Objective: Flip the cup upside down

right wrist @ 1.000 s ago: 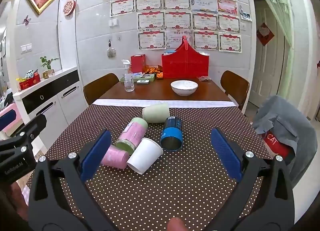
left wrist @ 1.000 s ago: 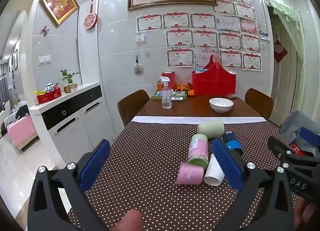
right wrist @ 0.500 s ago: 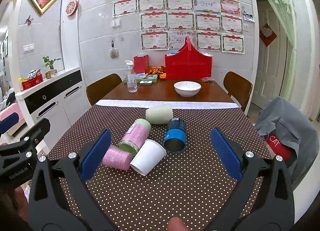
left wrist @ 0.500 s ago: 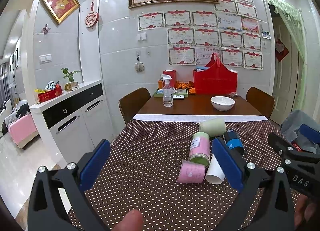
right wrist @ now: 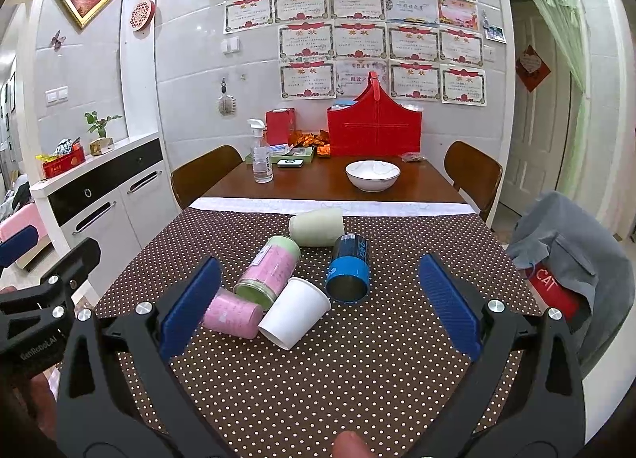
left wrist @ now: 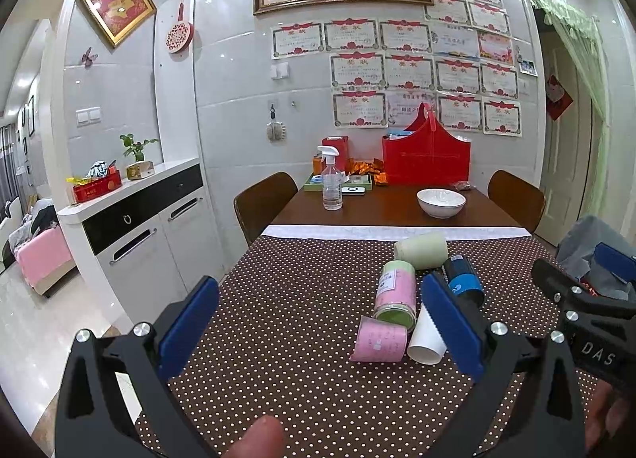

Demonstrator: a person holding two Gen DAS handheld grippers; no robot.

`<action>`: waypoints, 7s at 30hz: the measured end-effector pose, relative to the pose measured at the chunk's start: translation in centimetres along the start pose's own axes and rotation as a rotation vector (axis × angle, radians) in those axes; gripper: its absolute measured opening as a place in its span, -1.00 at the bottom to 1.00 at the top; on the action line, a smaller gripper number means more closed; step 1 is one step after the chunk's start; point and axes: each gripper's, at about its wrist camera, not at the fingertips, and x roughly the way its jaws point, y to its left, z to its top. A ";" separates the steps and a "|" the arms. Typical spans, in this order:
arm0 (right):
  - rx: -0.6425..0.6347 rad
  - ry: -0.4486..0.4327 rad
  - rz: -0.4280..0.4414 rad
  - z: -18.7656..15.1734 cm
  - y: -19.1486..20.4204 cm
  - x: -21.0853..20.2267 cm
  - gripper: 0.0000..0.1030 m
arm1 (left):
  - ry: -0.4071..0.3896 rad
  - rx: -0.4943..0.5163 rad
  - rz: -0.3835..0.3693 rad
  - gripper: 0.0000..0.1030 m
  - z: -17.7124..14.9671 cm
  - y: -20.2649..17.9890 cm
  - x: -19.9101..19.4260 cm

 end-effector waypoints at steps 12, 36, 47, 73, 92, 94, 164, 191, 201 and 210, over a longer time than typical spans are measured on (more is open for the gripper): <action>0.001 0.007 -0.001 0.2 -0.1 0.3 0.90 | 0.020 0.001 -0.002 0.93 0.1 0.0 0.3; 0.049 0.086 -0.040 -1.0 -3.5 3.0 0.90 | 0.163 0.044 -0.022 0.93 -1.9 -0.5 5.1; 0.073 0.191 -0.059 -2.8 -5.2 6.8 0.90 | 0.274 0.158 -0.087 0.93 -3.0 -3.3 12.0; 0.127 0.357 -0.049 -4.5 -7.6 16.4 0.90 | 0.777 0.099 -0.346 0.33 -4.0 -10.3 34.9; 0.153 0.283 -0.043 -3.7 -7.6 10.5 0.90 | 0.590 0.040 -0.425 0.32 1.2 -5.2 27.2; 0.161 0.273 -0.044 -3.8 -7.7 9.5 0.90 | 0.563 0.045 -0.434 0.32 1.7 -5.3 24.4; 0.193 0.254 0.000 -5.7 -7.5 2.6 0.90 | 0.328 0.134 -0.262 0.93 -4.8 -6.3 5.5; 0.145 0.178 0.070 -2.6 -3.9 0.0 0.90 | 0.130 0.028 -0.148 0.93 0.2 -1.0 0.2; 0.129 0.168 0.091 -2.0 -2.8 -0.3 0.90 | 0.063 -0.030 -0.107 0.93 0.8 1.4 -1.1; 0.136 0.223 0.101 -2.0 -2.3 0.9 0.90 | 0.075 -0.038 -0.107 0.93 0.5 2.6 -0.2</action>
